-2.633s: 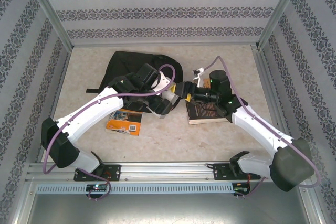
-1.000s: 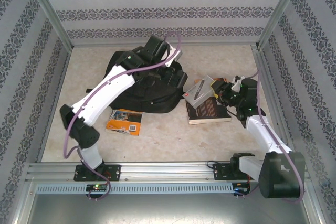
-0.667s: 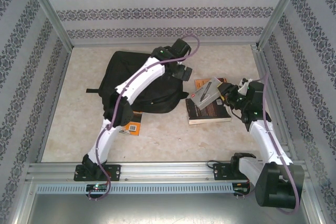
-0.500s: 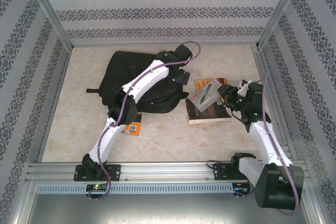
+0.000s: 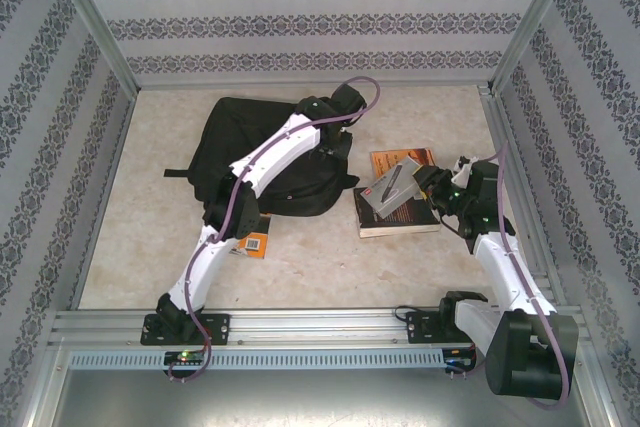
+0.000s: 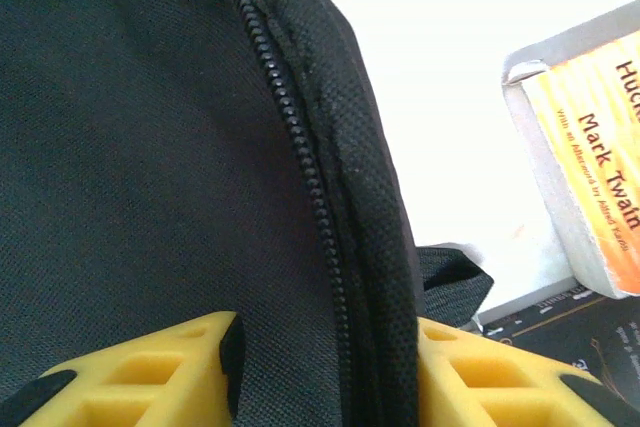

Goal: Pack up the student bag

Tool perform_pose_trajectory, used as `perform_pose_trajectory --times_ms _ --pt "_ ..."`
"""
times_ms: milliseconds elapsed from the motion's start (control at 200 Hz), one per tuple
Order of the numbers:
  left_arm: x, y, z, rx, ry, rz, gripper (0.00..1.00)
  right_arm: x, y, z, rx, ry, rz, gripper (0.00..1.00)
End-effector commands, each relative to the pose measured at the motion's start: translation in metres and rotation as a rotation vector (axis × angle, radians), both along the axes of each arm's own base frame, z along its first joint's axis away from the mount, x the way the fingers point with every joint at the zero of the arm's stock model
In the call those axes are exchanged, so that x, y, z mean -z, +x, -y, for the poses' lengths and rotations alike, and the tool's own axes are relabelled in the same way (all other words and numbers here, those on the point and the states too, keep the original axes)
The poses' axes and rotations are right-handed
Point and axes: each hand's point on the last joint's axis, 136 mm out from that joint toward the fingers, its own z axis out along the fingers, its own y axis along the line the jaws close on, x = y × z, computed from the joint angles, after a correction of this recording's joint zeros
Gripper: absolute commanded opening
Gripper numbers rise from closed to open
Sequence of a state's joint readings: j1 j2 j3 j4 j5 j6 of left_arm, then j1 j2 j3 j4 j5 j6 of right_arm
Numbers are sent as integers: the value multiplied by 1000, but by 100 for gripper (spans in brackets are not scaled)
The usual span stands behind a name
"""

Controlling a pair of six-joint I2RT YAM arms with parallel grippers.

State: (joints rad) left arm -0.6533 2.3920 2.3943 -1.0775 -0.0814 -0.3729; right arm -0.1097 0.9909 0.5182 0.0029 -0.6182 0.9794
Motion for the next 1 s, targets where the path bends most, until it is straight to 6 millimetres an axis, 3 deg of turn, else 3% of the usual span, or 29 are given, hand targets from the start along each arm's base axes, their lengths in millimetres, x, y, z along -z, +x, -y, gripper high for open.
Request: perform_pose_trajectory --times_ms 0,195,340,719,854,994 --pt "-35 -6 4 4 -75 33 44 -9 1 -2 -26 -3 52 35" --pt "-44 -8 9 11 -127 31 47 -9 -1 -2 -26 -1 52 35" --pt "-33 -8 7 4 -129 0 43 -11 -2 -3 -30 1 57 35" --pt "-13 -6 9 3 -129 -41 47 -10 -2 -3 -33 -4 54 35" --pt "-12 -6 11 0 -141 -47 59 -8 -2 -3 -32 -5 51 35" --pt "-11 -5 16 9 -163 -51 60 -6 -2 -3 -33 -4 47 35"
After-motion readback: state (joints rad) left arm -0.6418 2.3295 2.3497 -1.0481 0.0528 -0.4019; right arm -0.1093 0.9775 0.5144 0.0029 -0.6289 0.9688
